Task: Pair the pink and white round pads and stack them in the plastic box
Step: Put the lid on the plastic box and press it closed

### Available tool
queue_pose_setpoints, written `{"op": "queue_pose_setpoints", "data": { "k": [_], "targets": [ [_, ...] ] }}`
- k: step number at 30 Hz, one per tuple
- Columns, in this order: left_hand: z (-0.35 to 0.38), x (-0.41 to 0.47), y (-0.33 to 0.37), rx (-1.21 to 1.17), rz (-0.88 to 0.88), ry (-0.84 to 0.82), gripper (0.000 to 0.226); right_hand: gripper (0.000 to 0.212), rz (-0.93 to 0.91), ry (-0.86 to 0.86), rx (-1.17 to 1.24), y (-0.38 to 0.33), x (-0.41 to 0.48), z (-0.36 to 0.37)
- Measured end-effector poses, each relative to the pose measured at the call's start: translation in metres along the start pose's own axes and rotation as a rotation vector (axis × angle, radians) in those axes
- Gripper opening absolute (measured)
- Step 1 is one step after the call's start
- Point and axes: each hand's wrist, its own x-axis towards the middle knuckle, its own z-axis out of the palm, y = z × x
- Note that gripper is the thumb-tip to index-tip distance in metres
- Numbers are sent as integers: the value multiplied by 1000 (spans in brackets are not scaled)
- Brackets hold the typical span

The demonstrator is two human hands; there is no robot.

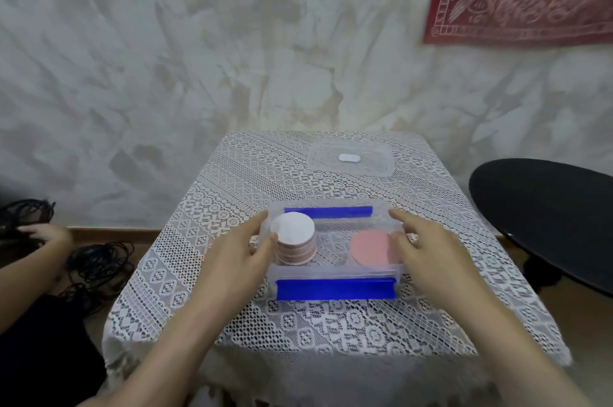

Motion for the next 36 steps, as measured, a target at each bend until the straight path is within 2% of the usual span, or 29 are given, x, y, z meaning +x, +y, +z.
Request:
{"op": "queue_pose_setpoints", "data": {
  "k": [3,7,13,18,24,36],
  "targets": [
    [9,-5,10,50,41,-12,50,47,33,13,13,10,-10,-10],
    [11,-7,16,135,55,-16,50,47,-12,-4,-65,11,-18,-13],
    [0,12,18,481,150,-46,50,46,-106,-52,-307,8,-3,-30],
    [0,48,41,578,215,-50,49,48,-222,-18,-519,0,29,-41],
    [22,120,54,707,249,-110,51,55,-249,-60,-611,-9,81,-44],
    [86,235,44,702,210,-177,56,59,-221,-148,-695,10,203,-14]
  ]
}}
